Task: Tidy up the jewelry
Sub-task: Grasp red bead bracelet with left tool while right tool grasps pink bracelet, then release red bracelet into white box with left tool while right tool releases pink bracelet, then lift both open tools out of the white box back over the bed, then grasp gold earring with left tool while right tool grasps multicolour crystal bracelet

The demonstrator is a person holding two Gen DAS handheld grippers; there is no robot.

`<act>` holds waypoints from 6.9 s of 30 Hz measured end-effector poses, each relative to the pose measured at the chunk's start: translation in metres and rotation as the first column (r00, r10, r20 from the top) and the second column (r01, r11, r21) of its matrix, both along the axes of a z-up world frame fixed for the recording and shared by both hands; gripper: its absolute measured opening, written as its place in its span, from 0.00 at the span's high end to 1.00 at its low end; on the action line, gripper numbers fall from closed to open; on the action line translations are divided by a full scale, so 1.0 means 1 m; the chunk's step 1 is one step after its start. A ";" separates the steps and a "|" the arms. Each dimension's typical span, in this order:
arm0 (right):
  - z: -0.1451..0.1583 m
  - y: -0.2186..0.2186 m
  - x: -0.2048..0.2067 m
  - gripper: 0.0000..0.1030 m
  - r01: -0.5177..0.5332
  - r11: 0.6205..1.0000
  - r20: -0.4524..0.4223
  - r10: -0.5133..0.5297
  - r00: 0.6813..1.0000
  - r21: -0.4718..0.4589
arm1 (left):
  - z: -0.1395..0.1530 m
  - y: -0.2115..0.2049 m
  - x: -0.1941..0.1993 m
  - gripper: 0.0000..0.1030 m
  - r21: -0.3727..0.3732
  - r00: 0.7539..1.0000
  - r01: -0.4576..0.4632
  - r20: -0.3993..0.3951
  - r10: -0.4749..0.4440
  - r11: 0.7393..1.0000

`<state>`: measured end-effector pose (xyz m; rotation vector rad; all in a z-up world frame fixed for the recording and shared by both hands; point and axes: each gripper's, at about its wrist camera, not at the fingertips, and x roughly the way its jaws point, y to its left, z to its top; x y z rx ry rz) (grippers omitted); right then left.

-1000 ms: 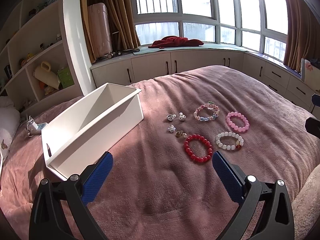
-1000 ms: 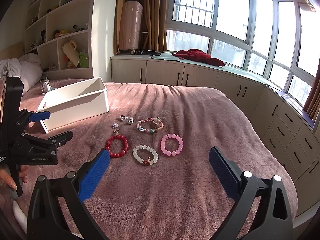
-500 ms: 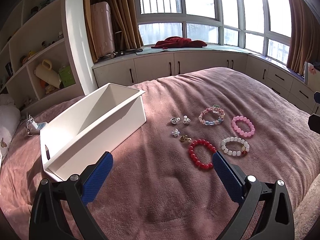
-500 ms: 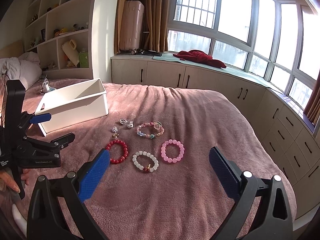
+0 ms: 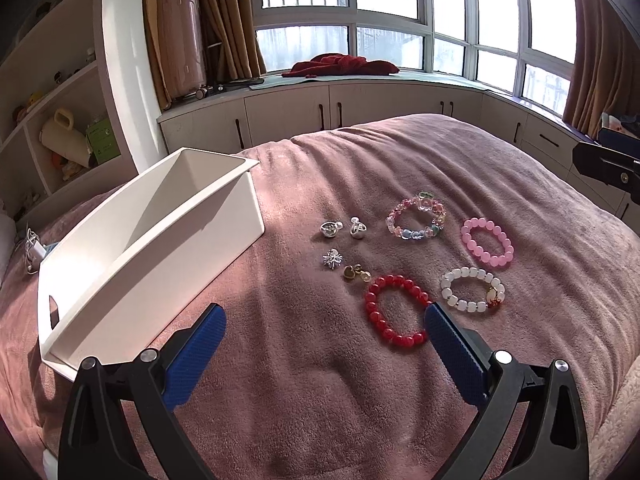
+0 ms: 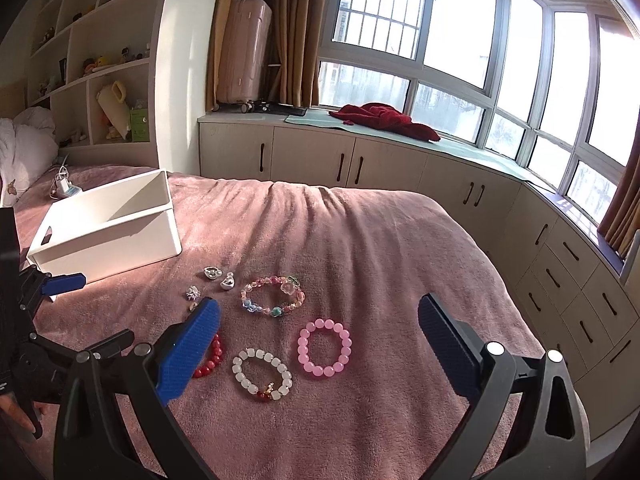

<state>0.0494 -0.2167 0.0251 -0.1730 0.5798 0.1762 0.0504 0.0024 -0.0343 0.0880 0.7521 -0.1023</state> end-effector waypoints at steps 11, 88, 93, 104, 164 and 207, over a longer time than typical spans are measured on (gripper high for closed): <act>-0.034 -0.019 0.062 0.05 0.117 0.993 -0.098 -0.118 0.988 -0.012 | -0.030 -0.017 0.040 0.02 -0.024 0.993 0.066 -0.098 -0.068 0.998; 0.040 0.182 0.118 0.88 -0.244 0.962 -0.146 0.261 0.954 0.126 | 0.080 0.172 0.055 0.85 -0.047 0.996 -0.093 -0.008 0.093 0.995; 0.041 0.230 0.142 0.88 -0.279 0.945 -0.195 0.311 0.930 0.171 | 0.085 0.208 0.061 0.85 -0.058 0.990 -0.139 0.001 0.139 0.989; -0.016 0.318 0.198 0.88 -0.268 0.949 -0.364 0.312 0.877 0.168 | 0.043 0.262 0.088 0.85 -0.024 0.965 -0.241 -0.110 0.237 0.970; 0.064 0.077 0.051 0.05 -0.176 0.983 0.107 0.171 0.980 0.044 | 0.118 0.077 0.028 0.07 -0.085 0.946 -0.090 0.305 0.112 0.992; -0.141 0.016 0.159 0.54 -0.009 0.997 -0.333 0.034 0.942 0.075 | -0.083 -0.019 0.110 0.50 -0.076 0.974 0.200 -0.091 -0.207 0.977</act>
